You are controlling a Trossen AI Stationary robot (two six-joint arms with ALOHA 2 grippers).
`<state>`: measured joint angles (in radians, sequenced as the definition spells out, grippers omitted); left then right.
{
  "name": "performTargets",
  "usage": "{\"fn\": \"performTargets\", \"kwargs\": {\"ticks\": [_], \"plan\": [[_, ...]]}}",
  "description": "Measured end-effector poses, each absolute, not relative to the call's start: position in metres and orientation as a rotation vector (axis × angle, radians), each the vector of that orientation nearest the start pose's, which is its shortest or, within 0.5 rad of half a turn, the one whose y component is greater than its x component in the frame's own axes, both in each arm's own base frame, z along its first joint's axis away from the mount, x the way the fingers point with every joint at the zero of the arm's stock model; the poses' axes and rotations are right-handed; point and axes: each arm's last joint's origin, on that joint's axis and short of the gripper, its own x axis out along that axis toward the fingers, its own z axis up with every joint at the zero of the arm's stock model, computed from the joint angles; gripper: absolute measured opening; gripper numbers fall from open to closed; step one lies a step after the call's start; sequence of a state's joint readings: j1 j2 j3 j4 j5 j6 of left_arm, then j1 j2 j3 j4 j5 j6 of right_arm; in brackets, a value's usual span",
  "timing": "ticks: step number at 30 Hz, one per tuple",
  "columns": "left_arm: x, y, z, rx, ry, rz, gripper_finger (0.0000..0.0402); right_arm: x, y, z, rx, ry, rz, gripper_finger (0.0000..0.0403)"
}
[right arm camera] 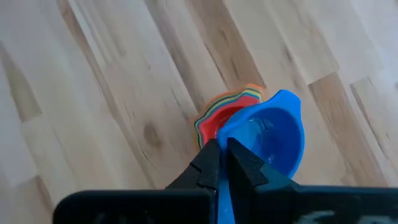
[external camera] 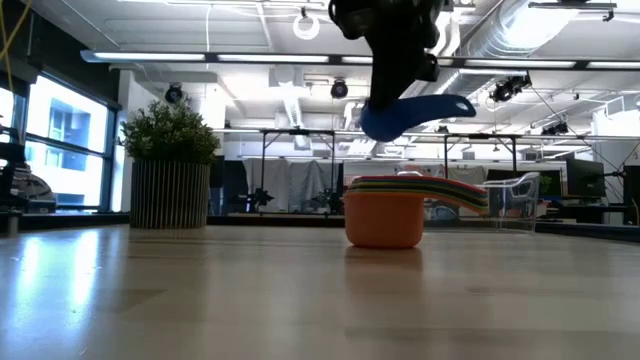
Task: Nest measuring cups in basket
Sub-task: Stack the blue measuring cup into the red measuring cup
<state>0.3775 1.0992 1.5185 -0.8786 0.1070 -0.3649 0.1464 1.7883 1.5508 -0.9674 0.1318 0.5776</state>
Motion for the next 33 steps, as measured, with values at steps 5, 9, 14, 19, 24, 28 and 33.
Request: {"fn": "performTargets", "kwargs": {"ticks": [5, 9, 14, 19, 24, 28, 33], "plan": [[0.174, 0.065, 0.450, -0.469, 0.405, 0.345, 0.0104, 0.367, 0.054, 0.256, 0.275, 1.209, -0.290, 0.0000], [0.173, 0.065, 0.447, -0.473, 0.429, 0.353, 0.0104, 0.373, 0.057, 0.242, 0.241, 1.253, -0.250, 0.0000], [0.171, 0.065, 0.444, -0.472, 0.464, 0.389, 0.0104, 0.377, 0.058, 0.233, 0.229, 1.272, -0.249, 0.0000], [0.170, 0.065, 0.443, -0.473, 0.478, 0.396, 0.0104, 0.379, 0.055, 0.228, 0.214, 1.282, -0.243, 0.0000], [0.170, 0.065, 0.443, -0.473, 0.480, 0.397, 0.0104, 0.380, 0.052, 0.224, 0.211, 1.299, -0.249, 0.0000], [0.170, 0.065, 0.443, -0.473, 0.480, 0.397, 0.0104, 0.380, 0.051, 0.225, 0.209, 1.298, -0.253, 0.0001], [0.170, 0.065, 0.443, -0.472, 0.480, 0.400, 0.0104, 0.381, 0.051, 0.221, 0.216, 1.321, -0.222, 0.0017]]}}
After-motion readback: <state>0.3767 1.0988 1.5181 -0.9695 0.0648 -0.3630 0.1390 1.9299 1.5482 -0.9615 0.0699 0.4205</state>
